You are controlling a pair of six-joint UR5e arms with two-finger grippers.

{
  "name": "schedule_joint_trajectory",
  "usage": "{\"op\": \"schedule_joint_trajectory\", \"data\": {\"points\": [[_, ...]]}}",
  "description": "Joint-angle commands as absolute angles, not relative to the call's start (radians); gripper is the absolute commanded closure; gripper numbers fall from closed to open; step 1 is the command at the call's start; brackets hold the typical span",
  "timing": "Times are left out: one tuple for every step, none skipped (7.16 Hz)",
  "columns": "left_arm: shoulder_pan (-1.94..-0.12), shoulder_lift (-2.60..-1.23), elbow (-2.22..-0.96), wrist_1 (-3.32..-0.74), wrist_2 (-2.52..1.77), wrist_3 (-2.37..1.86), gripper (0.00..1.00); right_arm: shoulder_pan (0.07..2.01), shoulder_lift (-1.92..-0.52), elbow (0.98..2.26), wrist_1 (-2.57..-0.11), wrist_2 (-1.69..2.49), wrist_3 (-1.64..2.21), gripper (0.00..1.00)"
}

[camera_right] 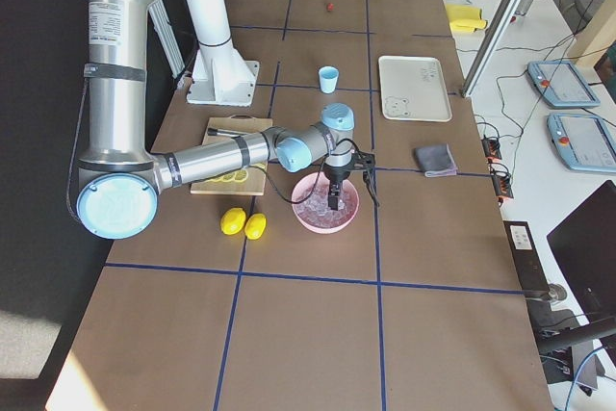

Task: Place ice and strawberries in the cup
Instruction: 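Lower the right gripper into the bowl and grasp an ice cube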

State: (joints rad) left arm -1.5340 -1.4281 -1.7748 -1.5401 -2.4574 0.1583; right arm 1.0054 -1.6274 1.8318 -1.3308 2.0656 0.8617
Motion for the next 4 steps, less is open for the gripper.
{"op": "schedule_joint_trajectory", "data": {"points": [[-1.534,-1.428,-1.775,-1.54,-2.457,0.16,0.0,1.005,-1.621,1.813,-1.322,2.065,0.861,0.21],[-1.534,-1.428,-1.775,-1.54,-2.457,0.16,0.0,1.005,-1.62,1.813,-1.322,2.065,0.861,0.21],[-1.534,-1.428,-1.775,-1.54,-2.457,0.16,0.0,1.005,-1.617,1.813,-1.322,2.065,0.861,0.22],[-1.534,-1.428,-1.775,-1.54,-2.457,0.16,0.0,1.005,-1.617,1.813,-1.322,2.065,0.861,0.28]]}}
